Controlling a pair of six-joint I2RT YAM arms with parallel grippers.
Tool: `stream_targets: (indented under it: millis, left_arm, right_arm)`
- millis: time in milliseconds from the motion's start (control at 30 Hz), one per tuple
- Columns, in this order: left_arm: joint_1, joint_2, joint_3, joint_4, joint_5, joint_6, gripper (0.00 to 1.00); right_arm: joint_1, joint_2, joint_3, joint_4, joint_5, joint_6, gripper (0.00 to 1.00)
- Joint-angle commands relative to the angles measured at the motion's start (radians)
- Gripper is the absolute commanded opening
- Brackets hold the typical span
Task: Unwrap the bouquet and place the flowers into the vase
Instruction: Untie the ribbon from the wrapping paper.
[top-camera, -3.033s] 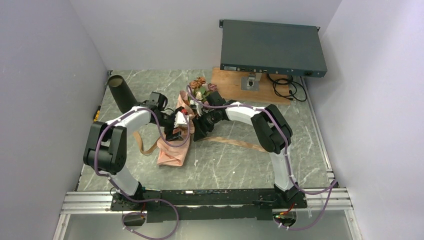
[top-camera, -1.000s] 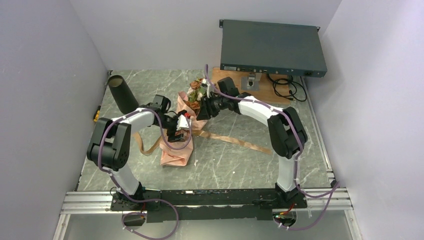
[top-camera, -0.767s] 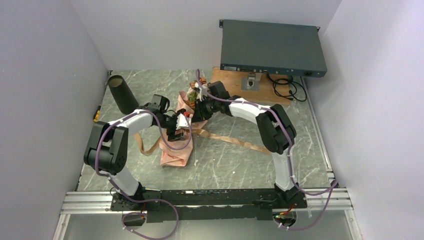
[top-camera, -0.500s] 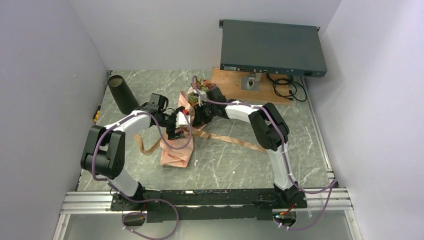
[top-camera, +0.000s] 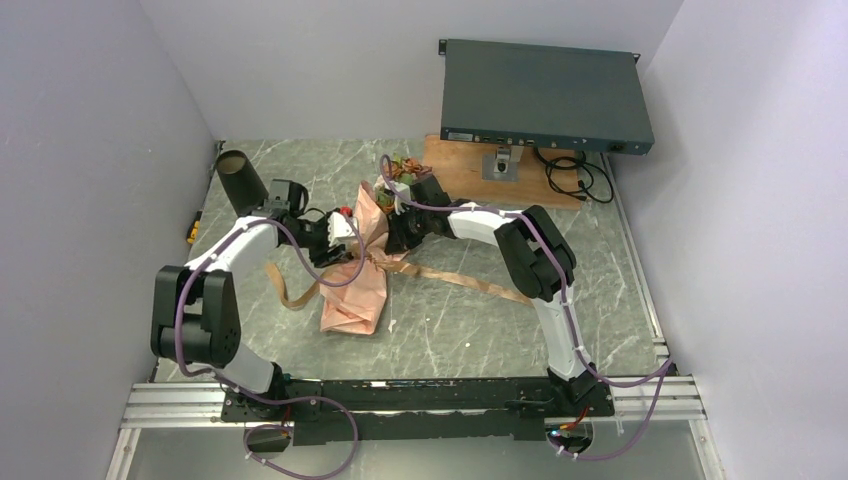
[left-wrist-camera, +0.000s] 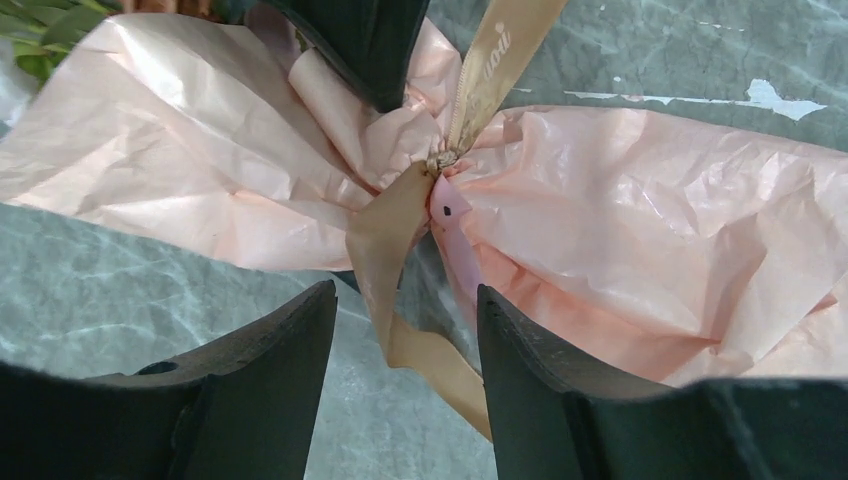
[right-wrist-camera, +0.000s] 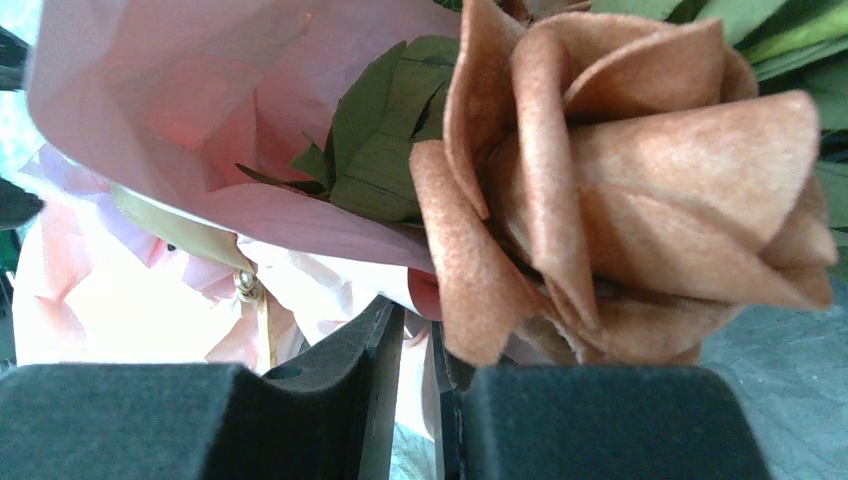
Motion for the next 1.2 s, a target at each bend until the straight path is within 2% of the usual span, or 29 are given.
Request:
stream_targets:
  millis: [0, 133, 233, 400, 500, 567, 967, 1167]
  left_arm:
    - [-0.016, 0.065, 0.042, 0.012, 0.019, 0.029, 0.59]
    - [-0.025, 0.119, 0.041, 0.043, -0.014, 0.046, 0.57]
    - [-0.027, 0.145, 0.050, 0.069, -0.040, 0.034, 0.50]
    - [-0.030, 0.109, 0.075, 0.089, -0.016, 0.000, 0.29]
    - [-0.030, 0.087, 0.100, 0.071, -0.002, -0.030, 0.08]
    - [-0.030, 0.067, 0.100, 0.073, 0.005, -0.045, 0.00]
    - [-0.054, -0.043, 0.154, 0.036, 0.063, -0.126, 0.00]
    - [-0.016, -0.068, 0.159, -0.009, 0.004, -0.219, 0.00]
  right_arm:
    - [0.005, 0.040, 0.012, -0.036, 0.054, -0.044, 0.19]
    - [0.005, 0.038, 0.010, -0.042, 0.056, -0.045, 0.19]
    - [0.005, 0.039, 0.006, -0.044, 0.065, -0.048, 0.19]
    - [0.004, 0.048, 0.007, -0.054, 0.080, -0.057, 0.19]
    - [0.005, 0.056, 0.011, -0.064, 0.091, -0.064, 0.19]
    - [0.005, 0.061, 0.014, -0.068, 0.097, -0.070, 0.18]
    - [0.006, 0.092, 0.057, -0.114, 0.126, -0.099, 0.17]
    - [0.006, 0.097, 0.062, -0.125, 0.132, -0.109, 0.17]
